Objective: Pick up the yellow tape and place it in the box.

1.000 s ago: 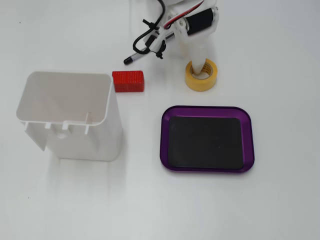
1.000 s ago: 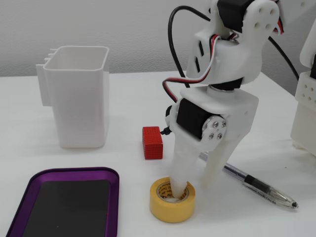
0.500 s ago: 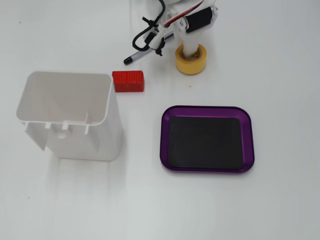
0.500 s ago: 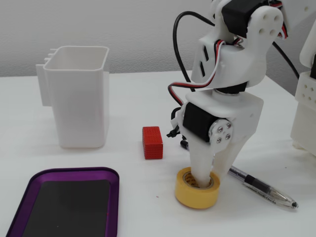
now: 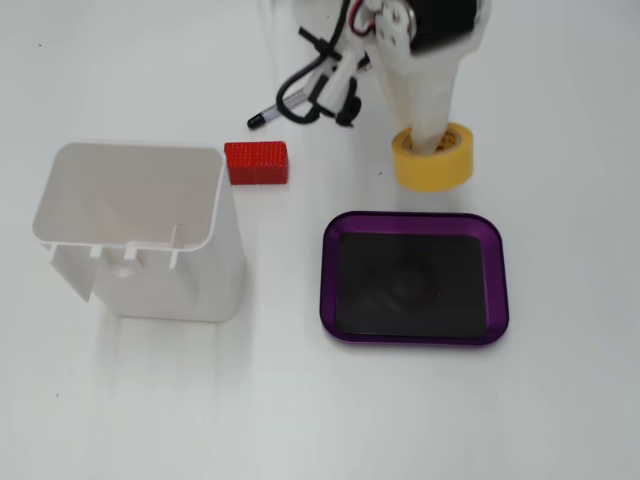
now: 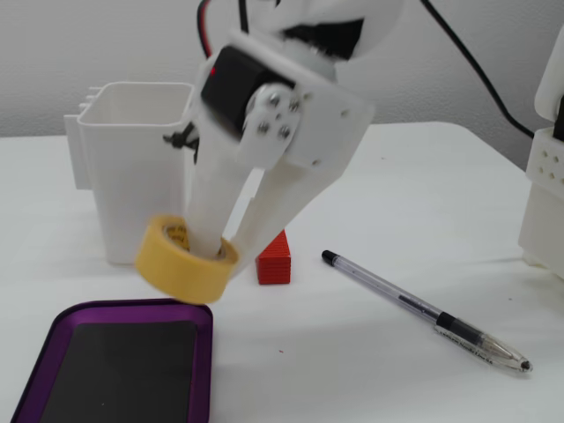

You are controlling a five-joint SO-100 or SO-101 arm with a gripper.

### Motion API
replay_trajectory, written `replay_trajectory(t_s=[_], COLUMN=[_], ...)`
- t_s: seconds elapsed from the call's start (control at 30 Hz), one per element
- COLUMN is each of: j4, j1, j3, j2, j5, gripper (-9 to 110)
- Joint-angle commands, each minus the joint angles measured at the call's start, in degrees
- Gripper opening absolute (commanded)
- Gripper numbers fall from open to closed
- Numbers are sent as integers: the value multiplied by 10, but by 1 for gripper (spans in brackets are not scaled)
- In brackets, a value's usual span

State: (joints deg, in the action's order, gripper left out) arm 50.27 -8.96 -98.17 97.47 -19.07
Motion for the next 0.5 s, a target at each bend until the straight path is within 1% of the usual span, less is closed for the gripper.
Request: replay_trajectory(t_s=[0.0,0.23,0.47], j4=[-11,-9,-7], j1=[3,4,4], j3=[72,170,175], j2=[-63,-178,-225], j5=[35,51,51], gripper=[-1,0,1])
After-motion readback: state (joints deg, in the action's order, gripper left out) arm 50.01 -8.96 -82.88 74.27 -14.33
